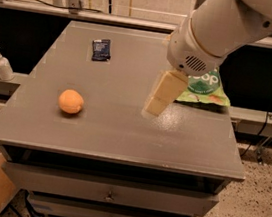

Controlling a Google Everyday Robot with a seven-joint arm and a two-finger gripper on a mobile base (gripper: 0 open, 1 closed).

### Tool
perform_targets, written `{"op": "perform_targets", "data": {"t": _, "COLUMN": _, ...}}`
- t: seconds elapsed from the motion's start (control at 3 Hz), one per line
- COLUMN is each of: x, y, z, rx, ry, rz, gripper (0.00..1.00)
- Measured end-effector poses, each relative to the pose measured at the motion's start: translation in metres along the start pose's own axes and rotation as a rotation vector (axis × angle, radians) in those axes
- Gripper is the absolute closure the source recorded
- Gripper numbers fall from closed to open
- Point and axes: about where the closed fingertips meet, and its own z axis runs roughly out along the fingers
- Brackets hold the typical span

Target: Pick rxbar blueberry

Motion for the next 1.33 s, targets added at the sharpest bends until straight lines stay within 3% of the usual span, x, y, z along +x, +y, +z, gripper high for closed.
{"op": "perform_targets", "data": {"t": 0.33, "x": -0.038, "y": 0.003, "z": 0.018, "rx": -0.009, "ry": -0.073, "rz": -0.006, "gripper": 0.0}}
{"op": "perform_targets", "data": {"t": 1.0, "x": -0.025, "y": 0.0, "z": 0.032, "rx": -0.015, "ry": -0.094, "rz": 0.026, "gripper": 0.0}}
{"op": "perform_targets", "data": {"t": 1.33, "x": -0.014, "y": -0.022, "z": 0.061, "rx": -0.014, "ry": -0.132, "rz": 0.084, "gripper": 0.0}}
